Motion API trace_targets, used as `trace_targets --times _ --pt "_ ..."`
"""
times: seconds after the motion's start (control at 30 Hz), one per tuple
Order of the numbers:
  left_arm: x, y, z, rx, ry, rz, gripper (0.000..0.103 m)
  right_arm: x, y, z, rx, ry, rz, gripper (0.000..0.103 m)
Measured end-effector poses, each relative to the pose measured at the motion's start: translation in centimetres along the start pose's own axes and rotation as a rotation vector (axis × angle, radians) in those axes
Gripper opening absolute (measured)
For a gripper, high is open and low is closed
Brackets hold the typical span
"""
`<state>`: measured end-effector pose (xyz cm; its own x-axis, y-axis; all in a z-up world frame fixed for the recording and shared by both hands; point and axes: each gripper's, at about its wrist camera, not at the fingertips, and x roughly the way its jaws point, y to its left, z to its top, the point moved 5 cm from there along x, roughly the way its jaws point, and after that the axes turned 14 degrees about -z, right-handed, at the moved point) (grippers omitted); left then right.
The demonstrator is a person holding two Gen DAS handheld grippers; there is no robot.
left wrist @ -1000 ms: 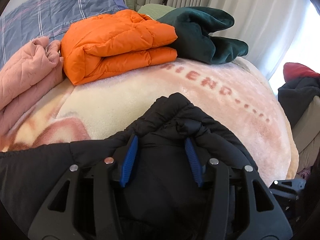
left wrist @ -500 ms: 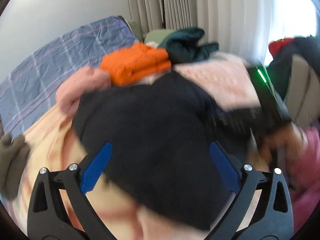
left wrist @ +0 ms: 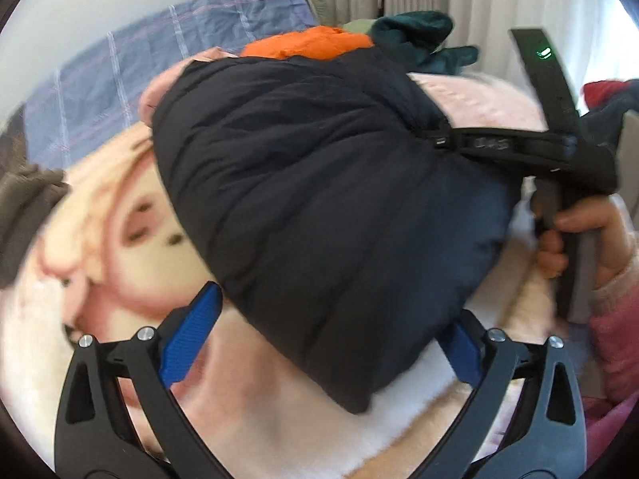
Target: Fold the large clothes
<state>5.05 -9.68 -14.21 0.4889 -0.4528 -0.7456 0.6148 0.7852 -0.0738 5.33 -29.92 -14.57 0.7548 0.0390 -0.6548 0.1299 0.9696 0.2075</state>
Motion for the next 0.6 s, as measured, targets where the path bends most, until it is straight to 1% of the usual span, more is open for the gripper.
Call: trace_targets --times 0.13,0.23,0.33,0.43,0.5,0.53,0.57,0.6 --pt "-1.1 1.5 -0.5 -0.026 -0.004 0.089 0.101 -0.1 0.3 -0.1 -0.018 -0.010 -0.022 0.025" --pt "-1.6 2.6 -2.1 -0.046 0.020 0.154 0.101 -0.1 0.8 -0.2 -0.042 -0.007 -0.011 0.025" --pt "-1.2 2.9 -2.8 -0.068 0.050 0.174 0.101 -0.1 1.1 -0.4 -0.057 -0.011 -0.024 0.025" --pt "-1.3 2.5 -2.5 -0.036 0.065 0.191 0.101 0.0 0.9 -0.3 -0.046 -0.005 -0.016 0.025" --pt "-1.6 2.1 -2.5 -0.011 0.082 0.168 0.101 0.0 0.8 -0.4 -0.037 -0.003 -0.012 0.025" --pt "-2.0 2.0 -2.7 -0.007 0.092 0.129 0.096 0.1 0.6 -0.2 -0.033 -0.002 -0.010 0.025" --pt "-2.7 1.6 -2.7 -0.006 0.102 0.042 0.089 0.1 0.5 -0.2 -0.027 0.000 -0.006 0.026" --pt "-3.3 1.3 -2.9 -0.010 0.103 -0.016 0.084 0.2 0.5 -0.1 -0.024 0.002 -0.002 0.026"
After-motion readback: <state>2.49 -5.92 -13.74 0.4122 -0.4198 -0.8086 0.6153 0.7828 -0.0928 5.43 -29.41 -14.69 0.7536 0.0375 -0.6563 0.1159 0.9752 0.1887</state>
